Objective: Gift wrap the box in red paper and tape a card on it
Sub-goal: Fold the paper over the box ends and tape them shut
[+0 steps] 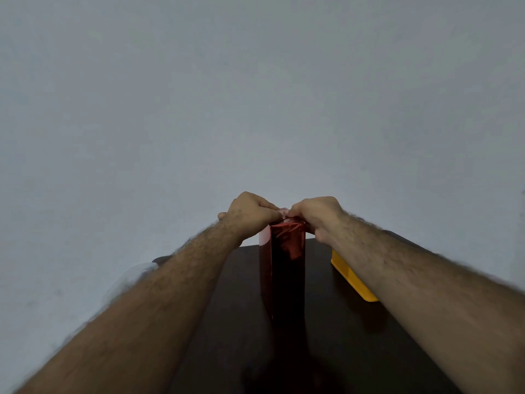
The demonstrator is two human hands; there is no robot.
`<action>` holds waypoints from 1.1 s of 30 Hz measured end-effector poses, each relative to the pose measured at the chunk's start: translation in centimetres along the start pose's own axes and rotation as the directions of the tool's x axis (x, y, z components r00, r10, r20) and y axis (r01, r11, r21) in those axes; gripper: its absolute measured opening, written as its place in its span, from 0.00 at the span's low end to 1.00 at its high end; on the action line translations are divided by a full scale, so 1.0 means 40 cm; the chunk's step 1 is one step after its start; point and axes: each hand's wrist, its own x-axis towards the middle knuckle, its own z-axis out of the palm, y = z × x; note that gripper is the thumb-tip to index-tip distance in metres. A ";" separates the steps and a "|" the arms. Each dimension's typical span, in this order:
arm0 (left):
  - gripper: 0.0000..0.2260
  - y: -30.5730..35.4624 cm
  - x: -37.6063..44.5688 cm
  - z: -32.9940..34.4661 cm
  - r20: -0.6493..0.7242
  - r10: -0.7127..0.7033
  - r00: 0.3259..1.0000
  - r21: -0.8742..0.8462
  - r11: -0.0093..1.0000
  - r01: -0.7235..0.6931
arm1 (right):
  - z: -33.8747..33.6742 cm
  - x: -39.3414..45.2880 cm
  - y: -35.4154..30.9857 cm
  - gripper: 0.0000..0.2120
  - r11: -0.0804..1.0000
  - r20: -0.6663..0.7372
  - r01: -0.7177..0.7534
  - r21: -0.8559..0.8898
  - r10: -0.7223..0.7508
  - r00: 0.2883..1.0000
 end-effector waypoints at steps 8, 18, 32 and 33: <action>0.05 0.002 -0.012 0.008 -0.115 -0.037 0.993 0.075 0.996 0.046 | -0.007 0.015 0.021 0.06 0.997 -0.013 0.034 0.072 -0.033 0.999; 0.05 0.008 -0.018 0.004 -0.049 0.030 0.998 0.217 0.976 -0.018 | -0.272 0.044 0.081 0.13 0.477 -0.258 -0.107 -0.873 -0.263 0.930; 0.06 -0.003 -0.017 0.007 -0.058 0.019 0.998 0.164 0.986 -0.009 | -0.370 0.009 0.079 0.13 0.650 -0.358 -0.437 -0.622 0.260 0.897; 0.06 -0.002 -0.017 0.008 -0.060 0.020 0.998 0.165 0.986 -0.009 | -0.370 0.010 0.081 0.15 0.652 -0.359 -0.445 -0.614 0.271 0.893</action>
